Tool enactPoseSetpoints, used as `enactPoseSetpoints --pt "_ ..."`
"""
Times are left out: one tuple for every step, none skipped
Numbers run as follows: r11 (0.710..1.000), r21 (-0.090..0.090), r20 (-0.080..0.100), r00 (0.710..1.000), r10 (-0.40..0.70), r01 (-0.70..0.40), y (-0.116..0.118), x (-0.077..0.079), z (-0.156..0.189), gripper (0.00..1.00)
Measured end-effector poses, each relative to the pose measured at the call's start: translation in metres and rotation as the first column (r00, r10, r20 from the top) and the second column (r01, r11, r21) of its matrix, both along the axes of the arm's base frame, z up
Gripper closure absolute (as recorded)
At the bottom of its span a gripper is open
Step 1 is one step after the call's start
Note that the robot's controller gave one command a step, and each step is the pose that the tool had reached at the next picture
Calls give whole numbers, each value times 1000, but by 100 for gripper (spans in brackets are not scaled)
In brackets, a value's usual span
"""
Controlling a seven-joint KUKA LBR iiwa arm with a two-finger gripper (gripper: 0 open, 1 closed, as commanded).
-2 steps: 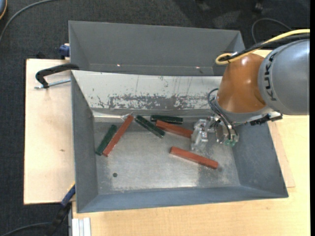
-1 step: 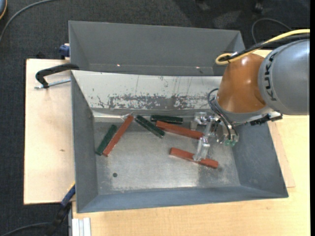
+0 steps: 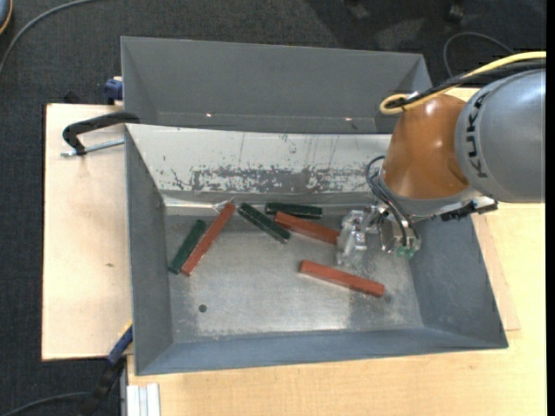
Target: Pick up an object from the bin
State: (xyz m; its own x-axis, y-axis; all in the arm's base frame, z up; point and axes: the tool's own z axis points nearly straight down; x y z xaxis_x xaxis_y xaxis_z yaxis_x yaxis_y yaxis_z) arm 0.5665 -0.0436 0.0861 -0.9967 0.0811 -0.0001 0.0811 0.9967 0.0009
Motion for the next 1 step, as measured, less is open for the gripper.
enactPoseSetpoints --pt "1000 0 0 1000 0 0 0 0 0 0"
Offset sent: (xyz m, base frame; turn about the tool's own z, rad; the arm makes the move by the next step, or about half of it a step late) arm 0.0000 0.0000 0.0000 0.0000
